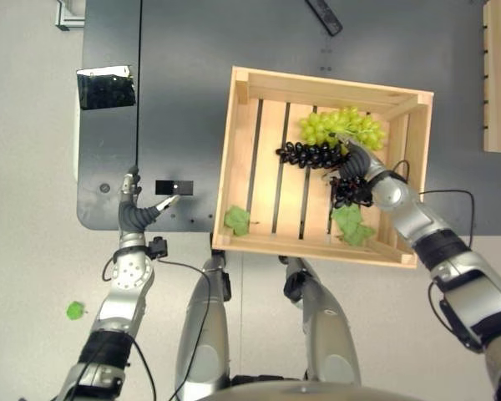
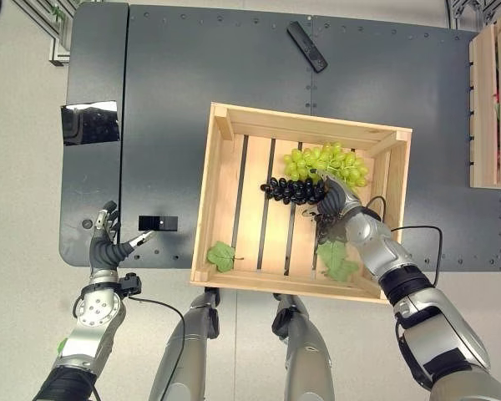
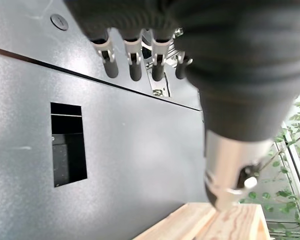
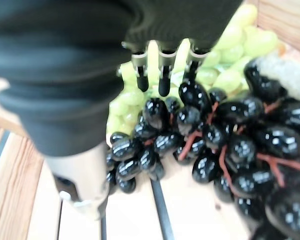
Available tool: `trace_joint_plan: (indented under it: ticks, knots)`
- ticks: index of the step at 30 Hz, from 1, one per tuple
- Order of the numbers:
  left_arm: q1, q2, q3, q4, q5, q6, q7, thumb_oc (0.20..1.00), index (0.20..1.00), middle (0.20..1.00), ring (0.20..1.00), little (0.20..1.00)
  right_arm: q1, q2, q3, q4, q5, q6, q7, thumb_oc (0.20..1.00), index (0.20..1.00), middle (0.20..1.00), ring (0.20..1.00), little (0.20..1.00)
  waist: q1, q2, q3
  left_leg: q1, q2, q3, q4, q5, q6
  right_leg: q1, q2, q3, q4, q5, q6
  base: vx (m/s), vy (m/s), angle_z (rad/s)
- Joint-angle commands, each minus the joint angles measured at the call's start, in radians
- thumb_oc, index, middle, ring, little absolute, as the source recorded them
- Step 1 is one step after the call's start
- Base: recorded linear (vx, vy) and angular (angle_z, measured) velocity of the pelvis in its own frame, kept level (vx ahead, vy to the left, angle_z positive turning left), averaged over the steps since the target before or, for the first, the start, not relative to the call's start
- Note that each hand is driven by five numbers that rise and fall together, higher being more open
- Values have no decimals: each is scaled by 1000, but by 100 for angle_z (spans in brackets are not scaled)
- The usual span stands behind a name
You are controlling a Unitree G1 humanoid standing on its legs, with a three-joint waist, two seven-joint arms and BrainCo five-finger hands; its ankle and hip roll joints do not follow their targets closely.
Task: Pick up the fruits from the basket on one side to the basket on the other side
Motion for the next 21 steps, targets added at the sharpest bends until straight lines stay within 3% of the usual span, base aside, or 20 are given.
trace_joint_plan:
  ticks: [1, 21]
  knots:
    - [27, 8, 22, -91, 36, -25, 14, 1000, 1000, 1000, 1000, 1000, 8, -27, 25, -65, -51, -2, 29, 1000, 1000, 1000, 1000, 1000, 16, -18, -18, 13, 19, -35, -50, 24, -47, 14, -124, 5, 85, -12, 202, 0, 0, 0]
    - [40, 11, 22, -96, 55, -16, 8, 1000, 1000, 1000, 1000, 1000, 136, -38, 27, -208, -143, -8, 88, 1000, 1000, 1000, 1000, 1000, 12, -44, -18, -2, 26, -41, -43, 24, -48, 12, -112, -2, 77, -10, 203, 0, -1, 1]
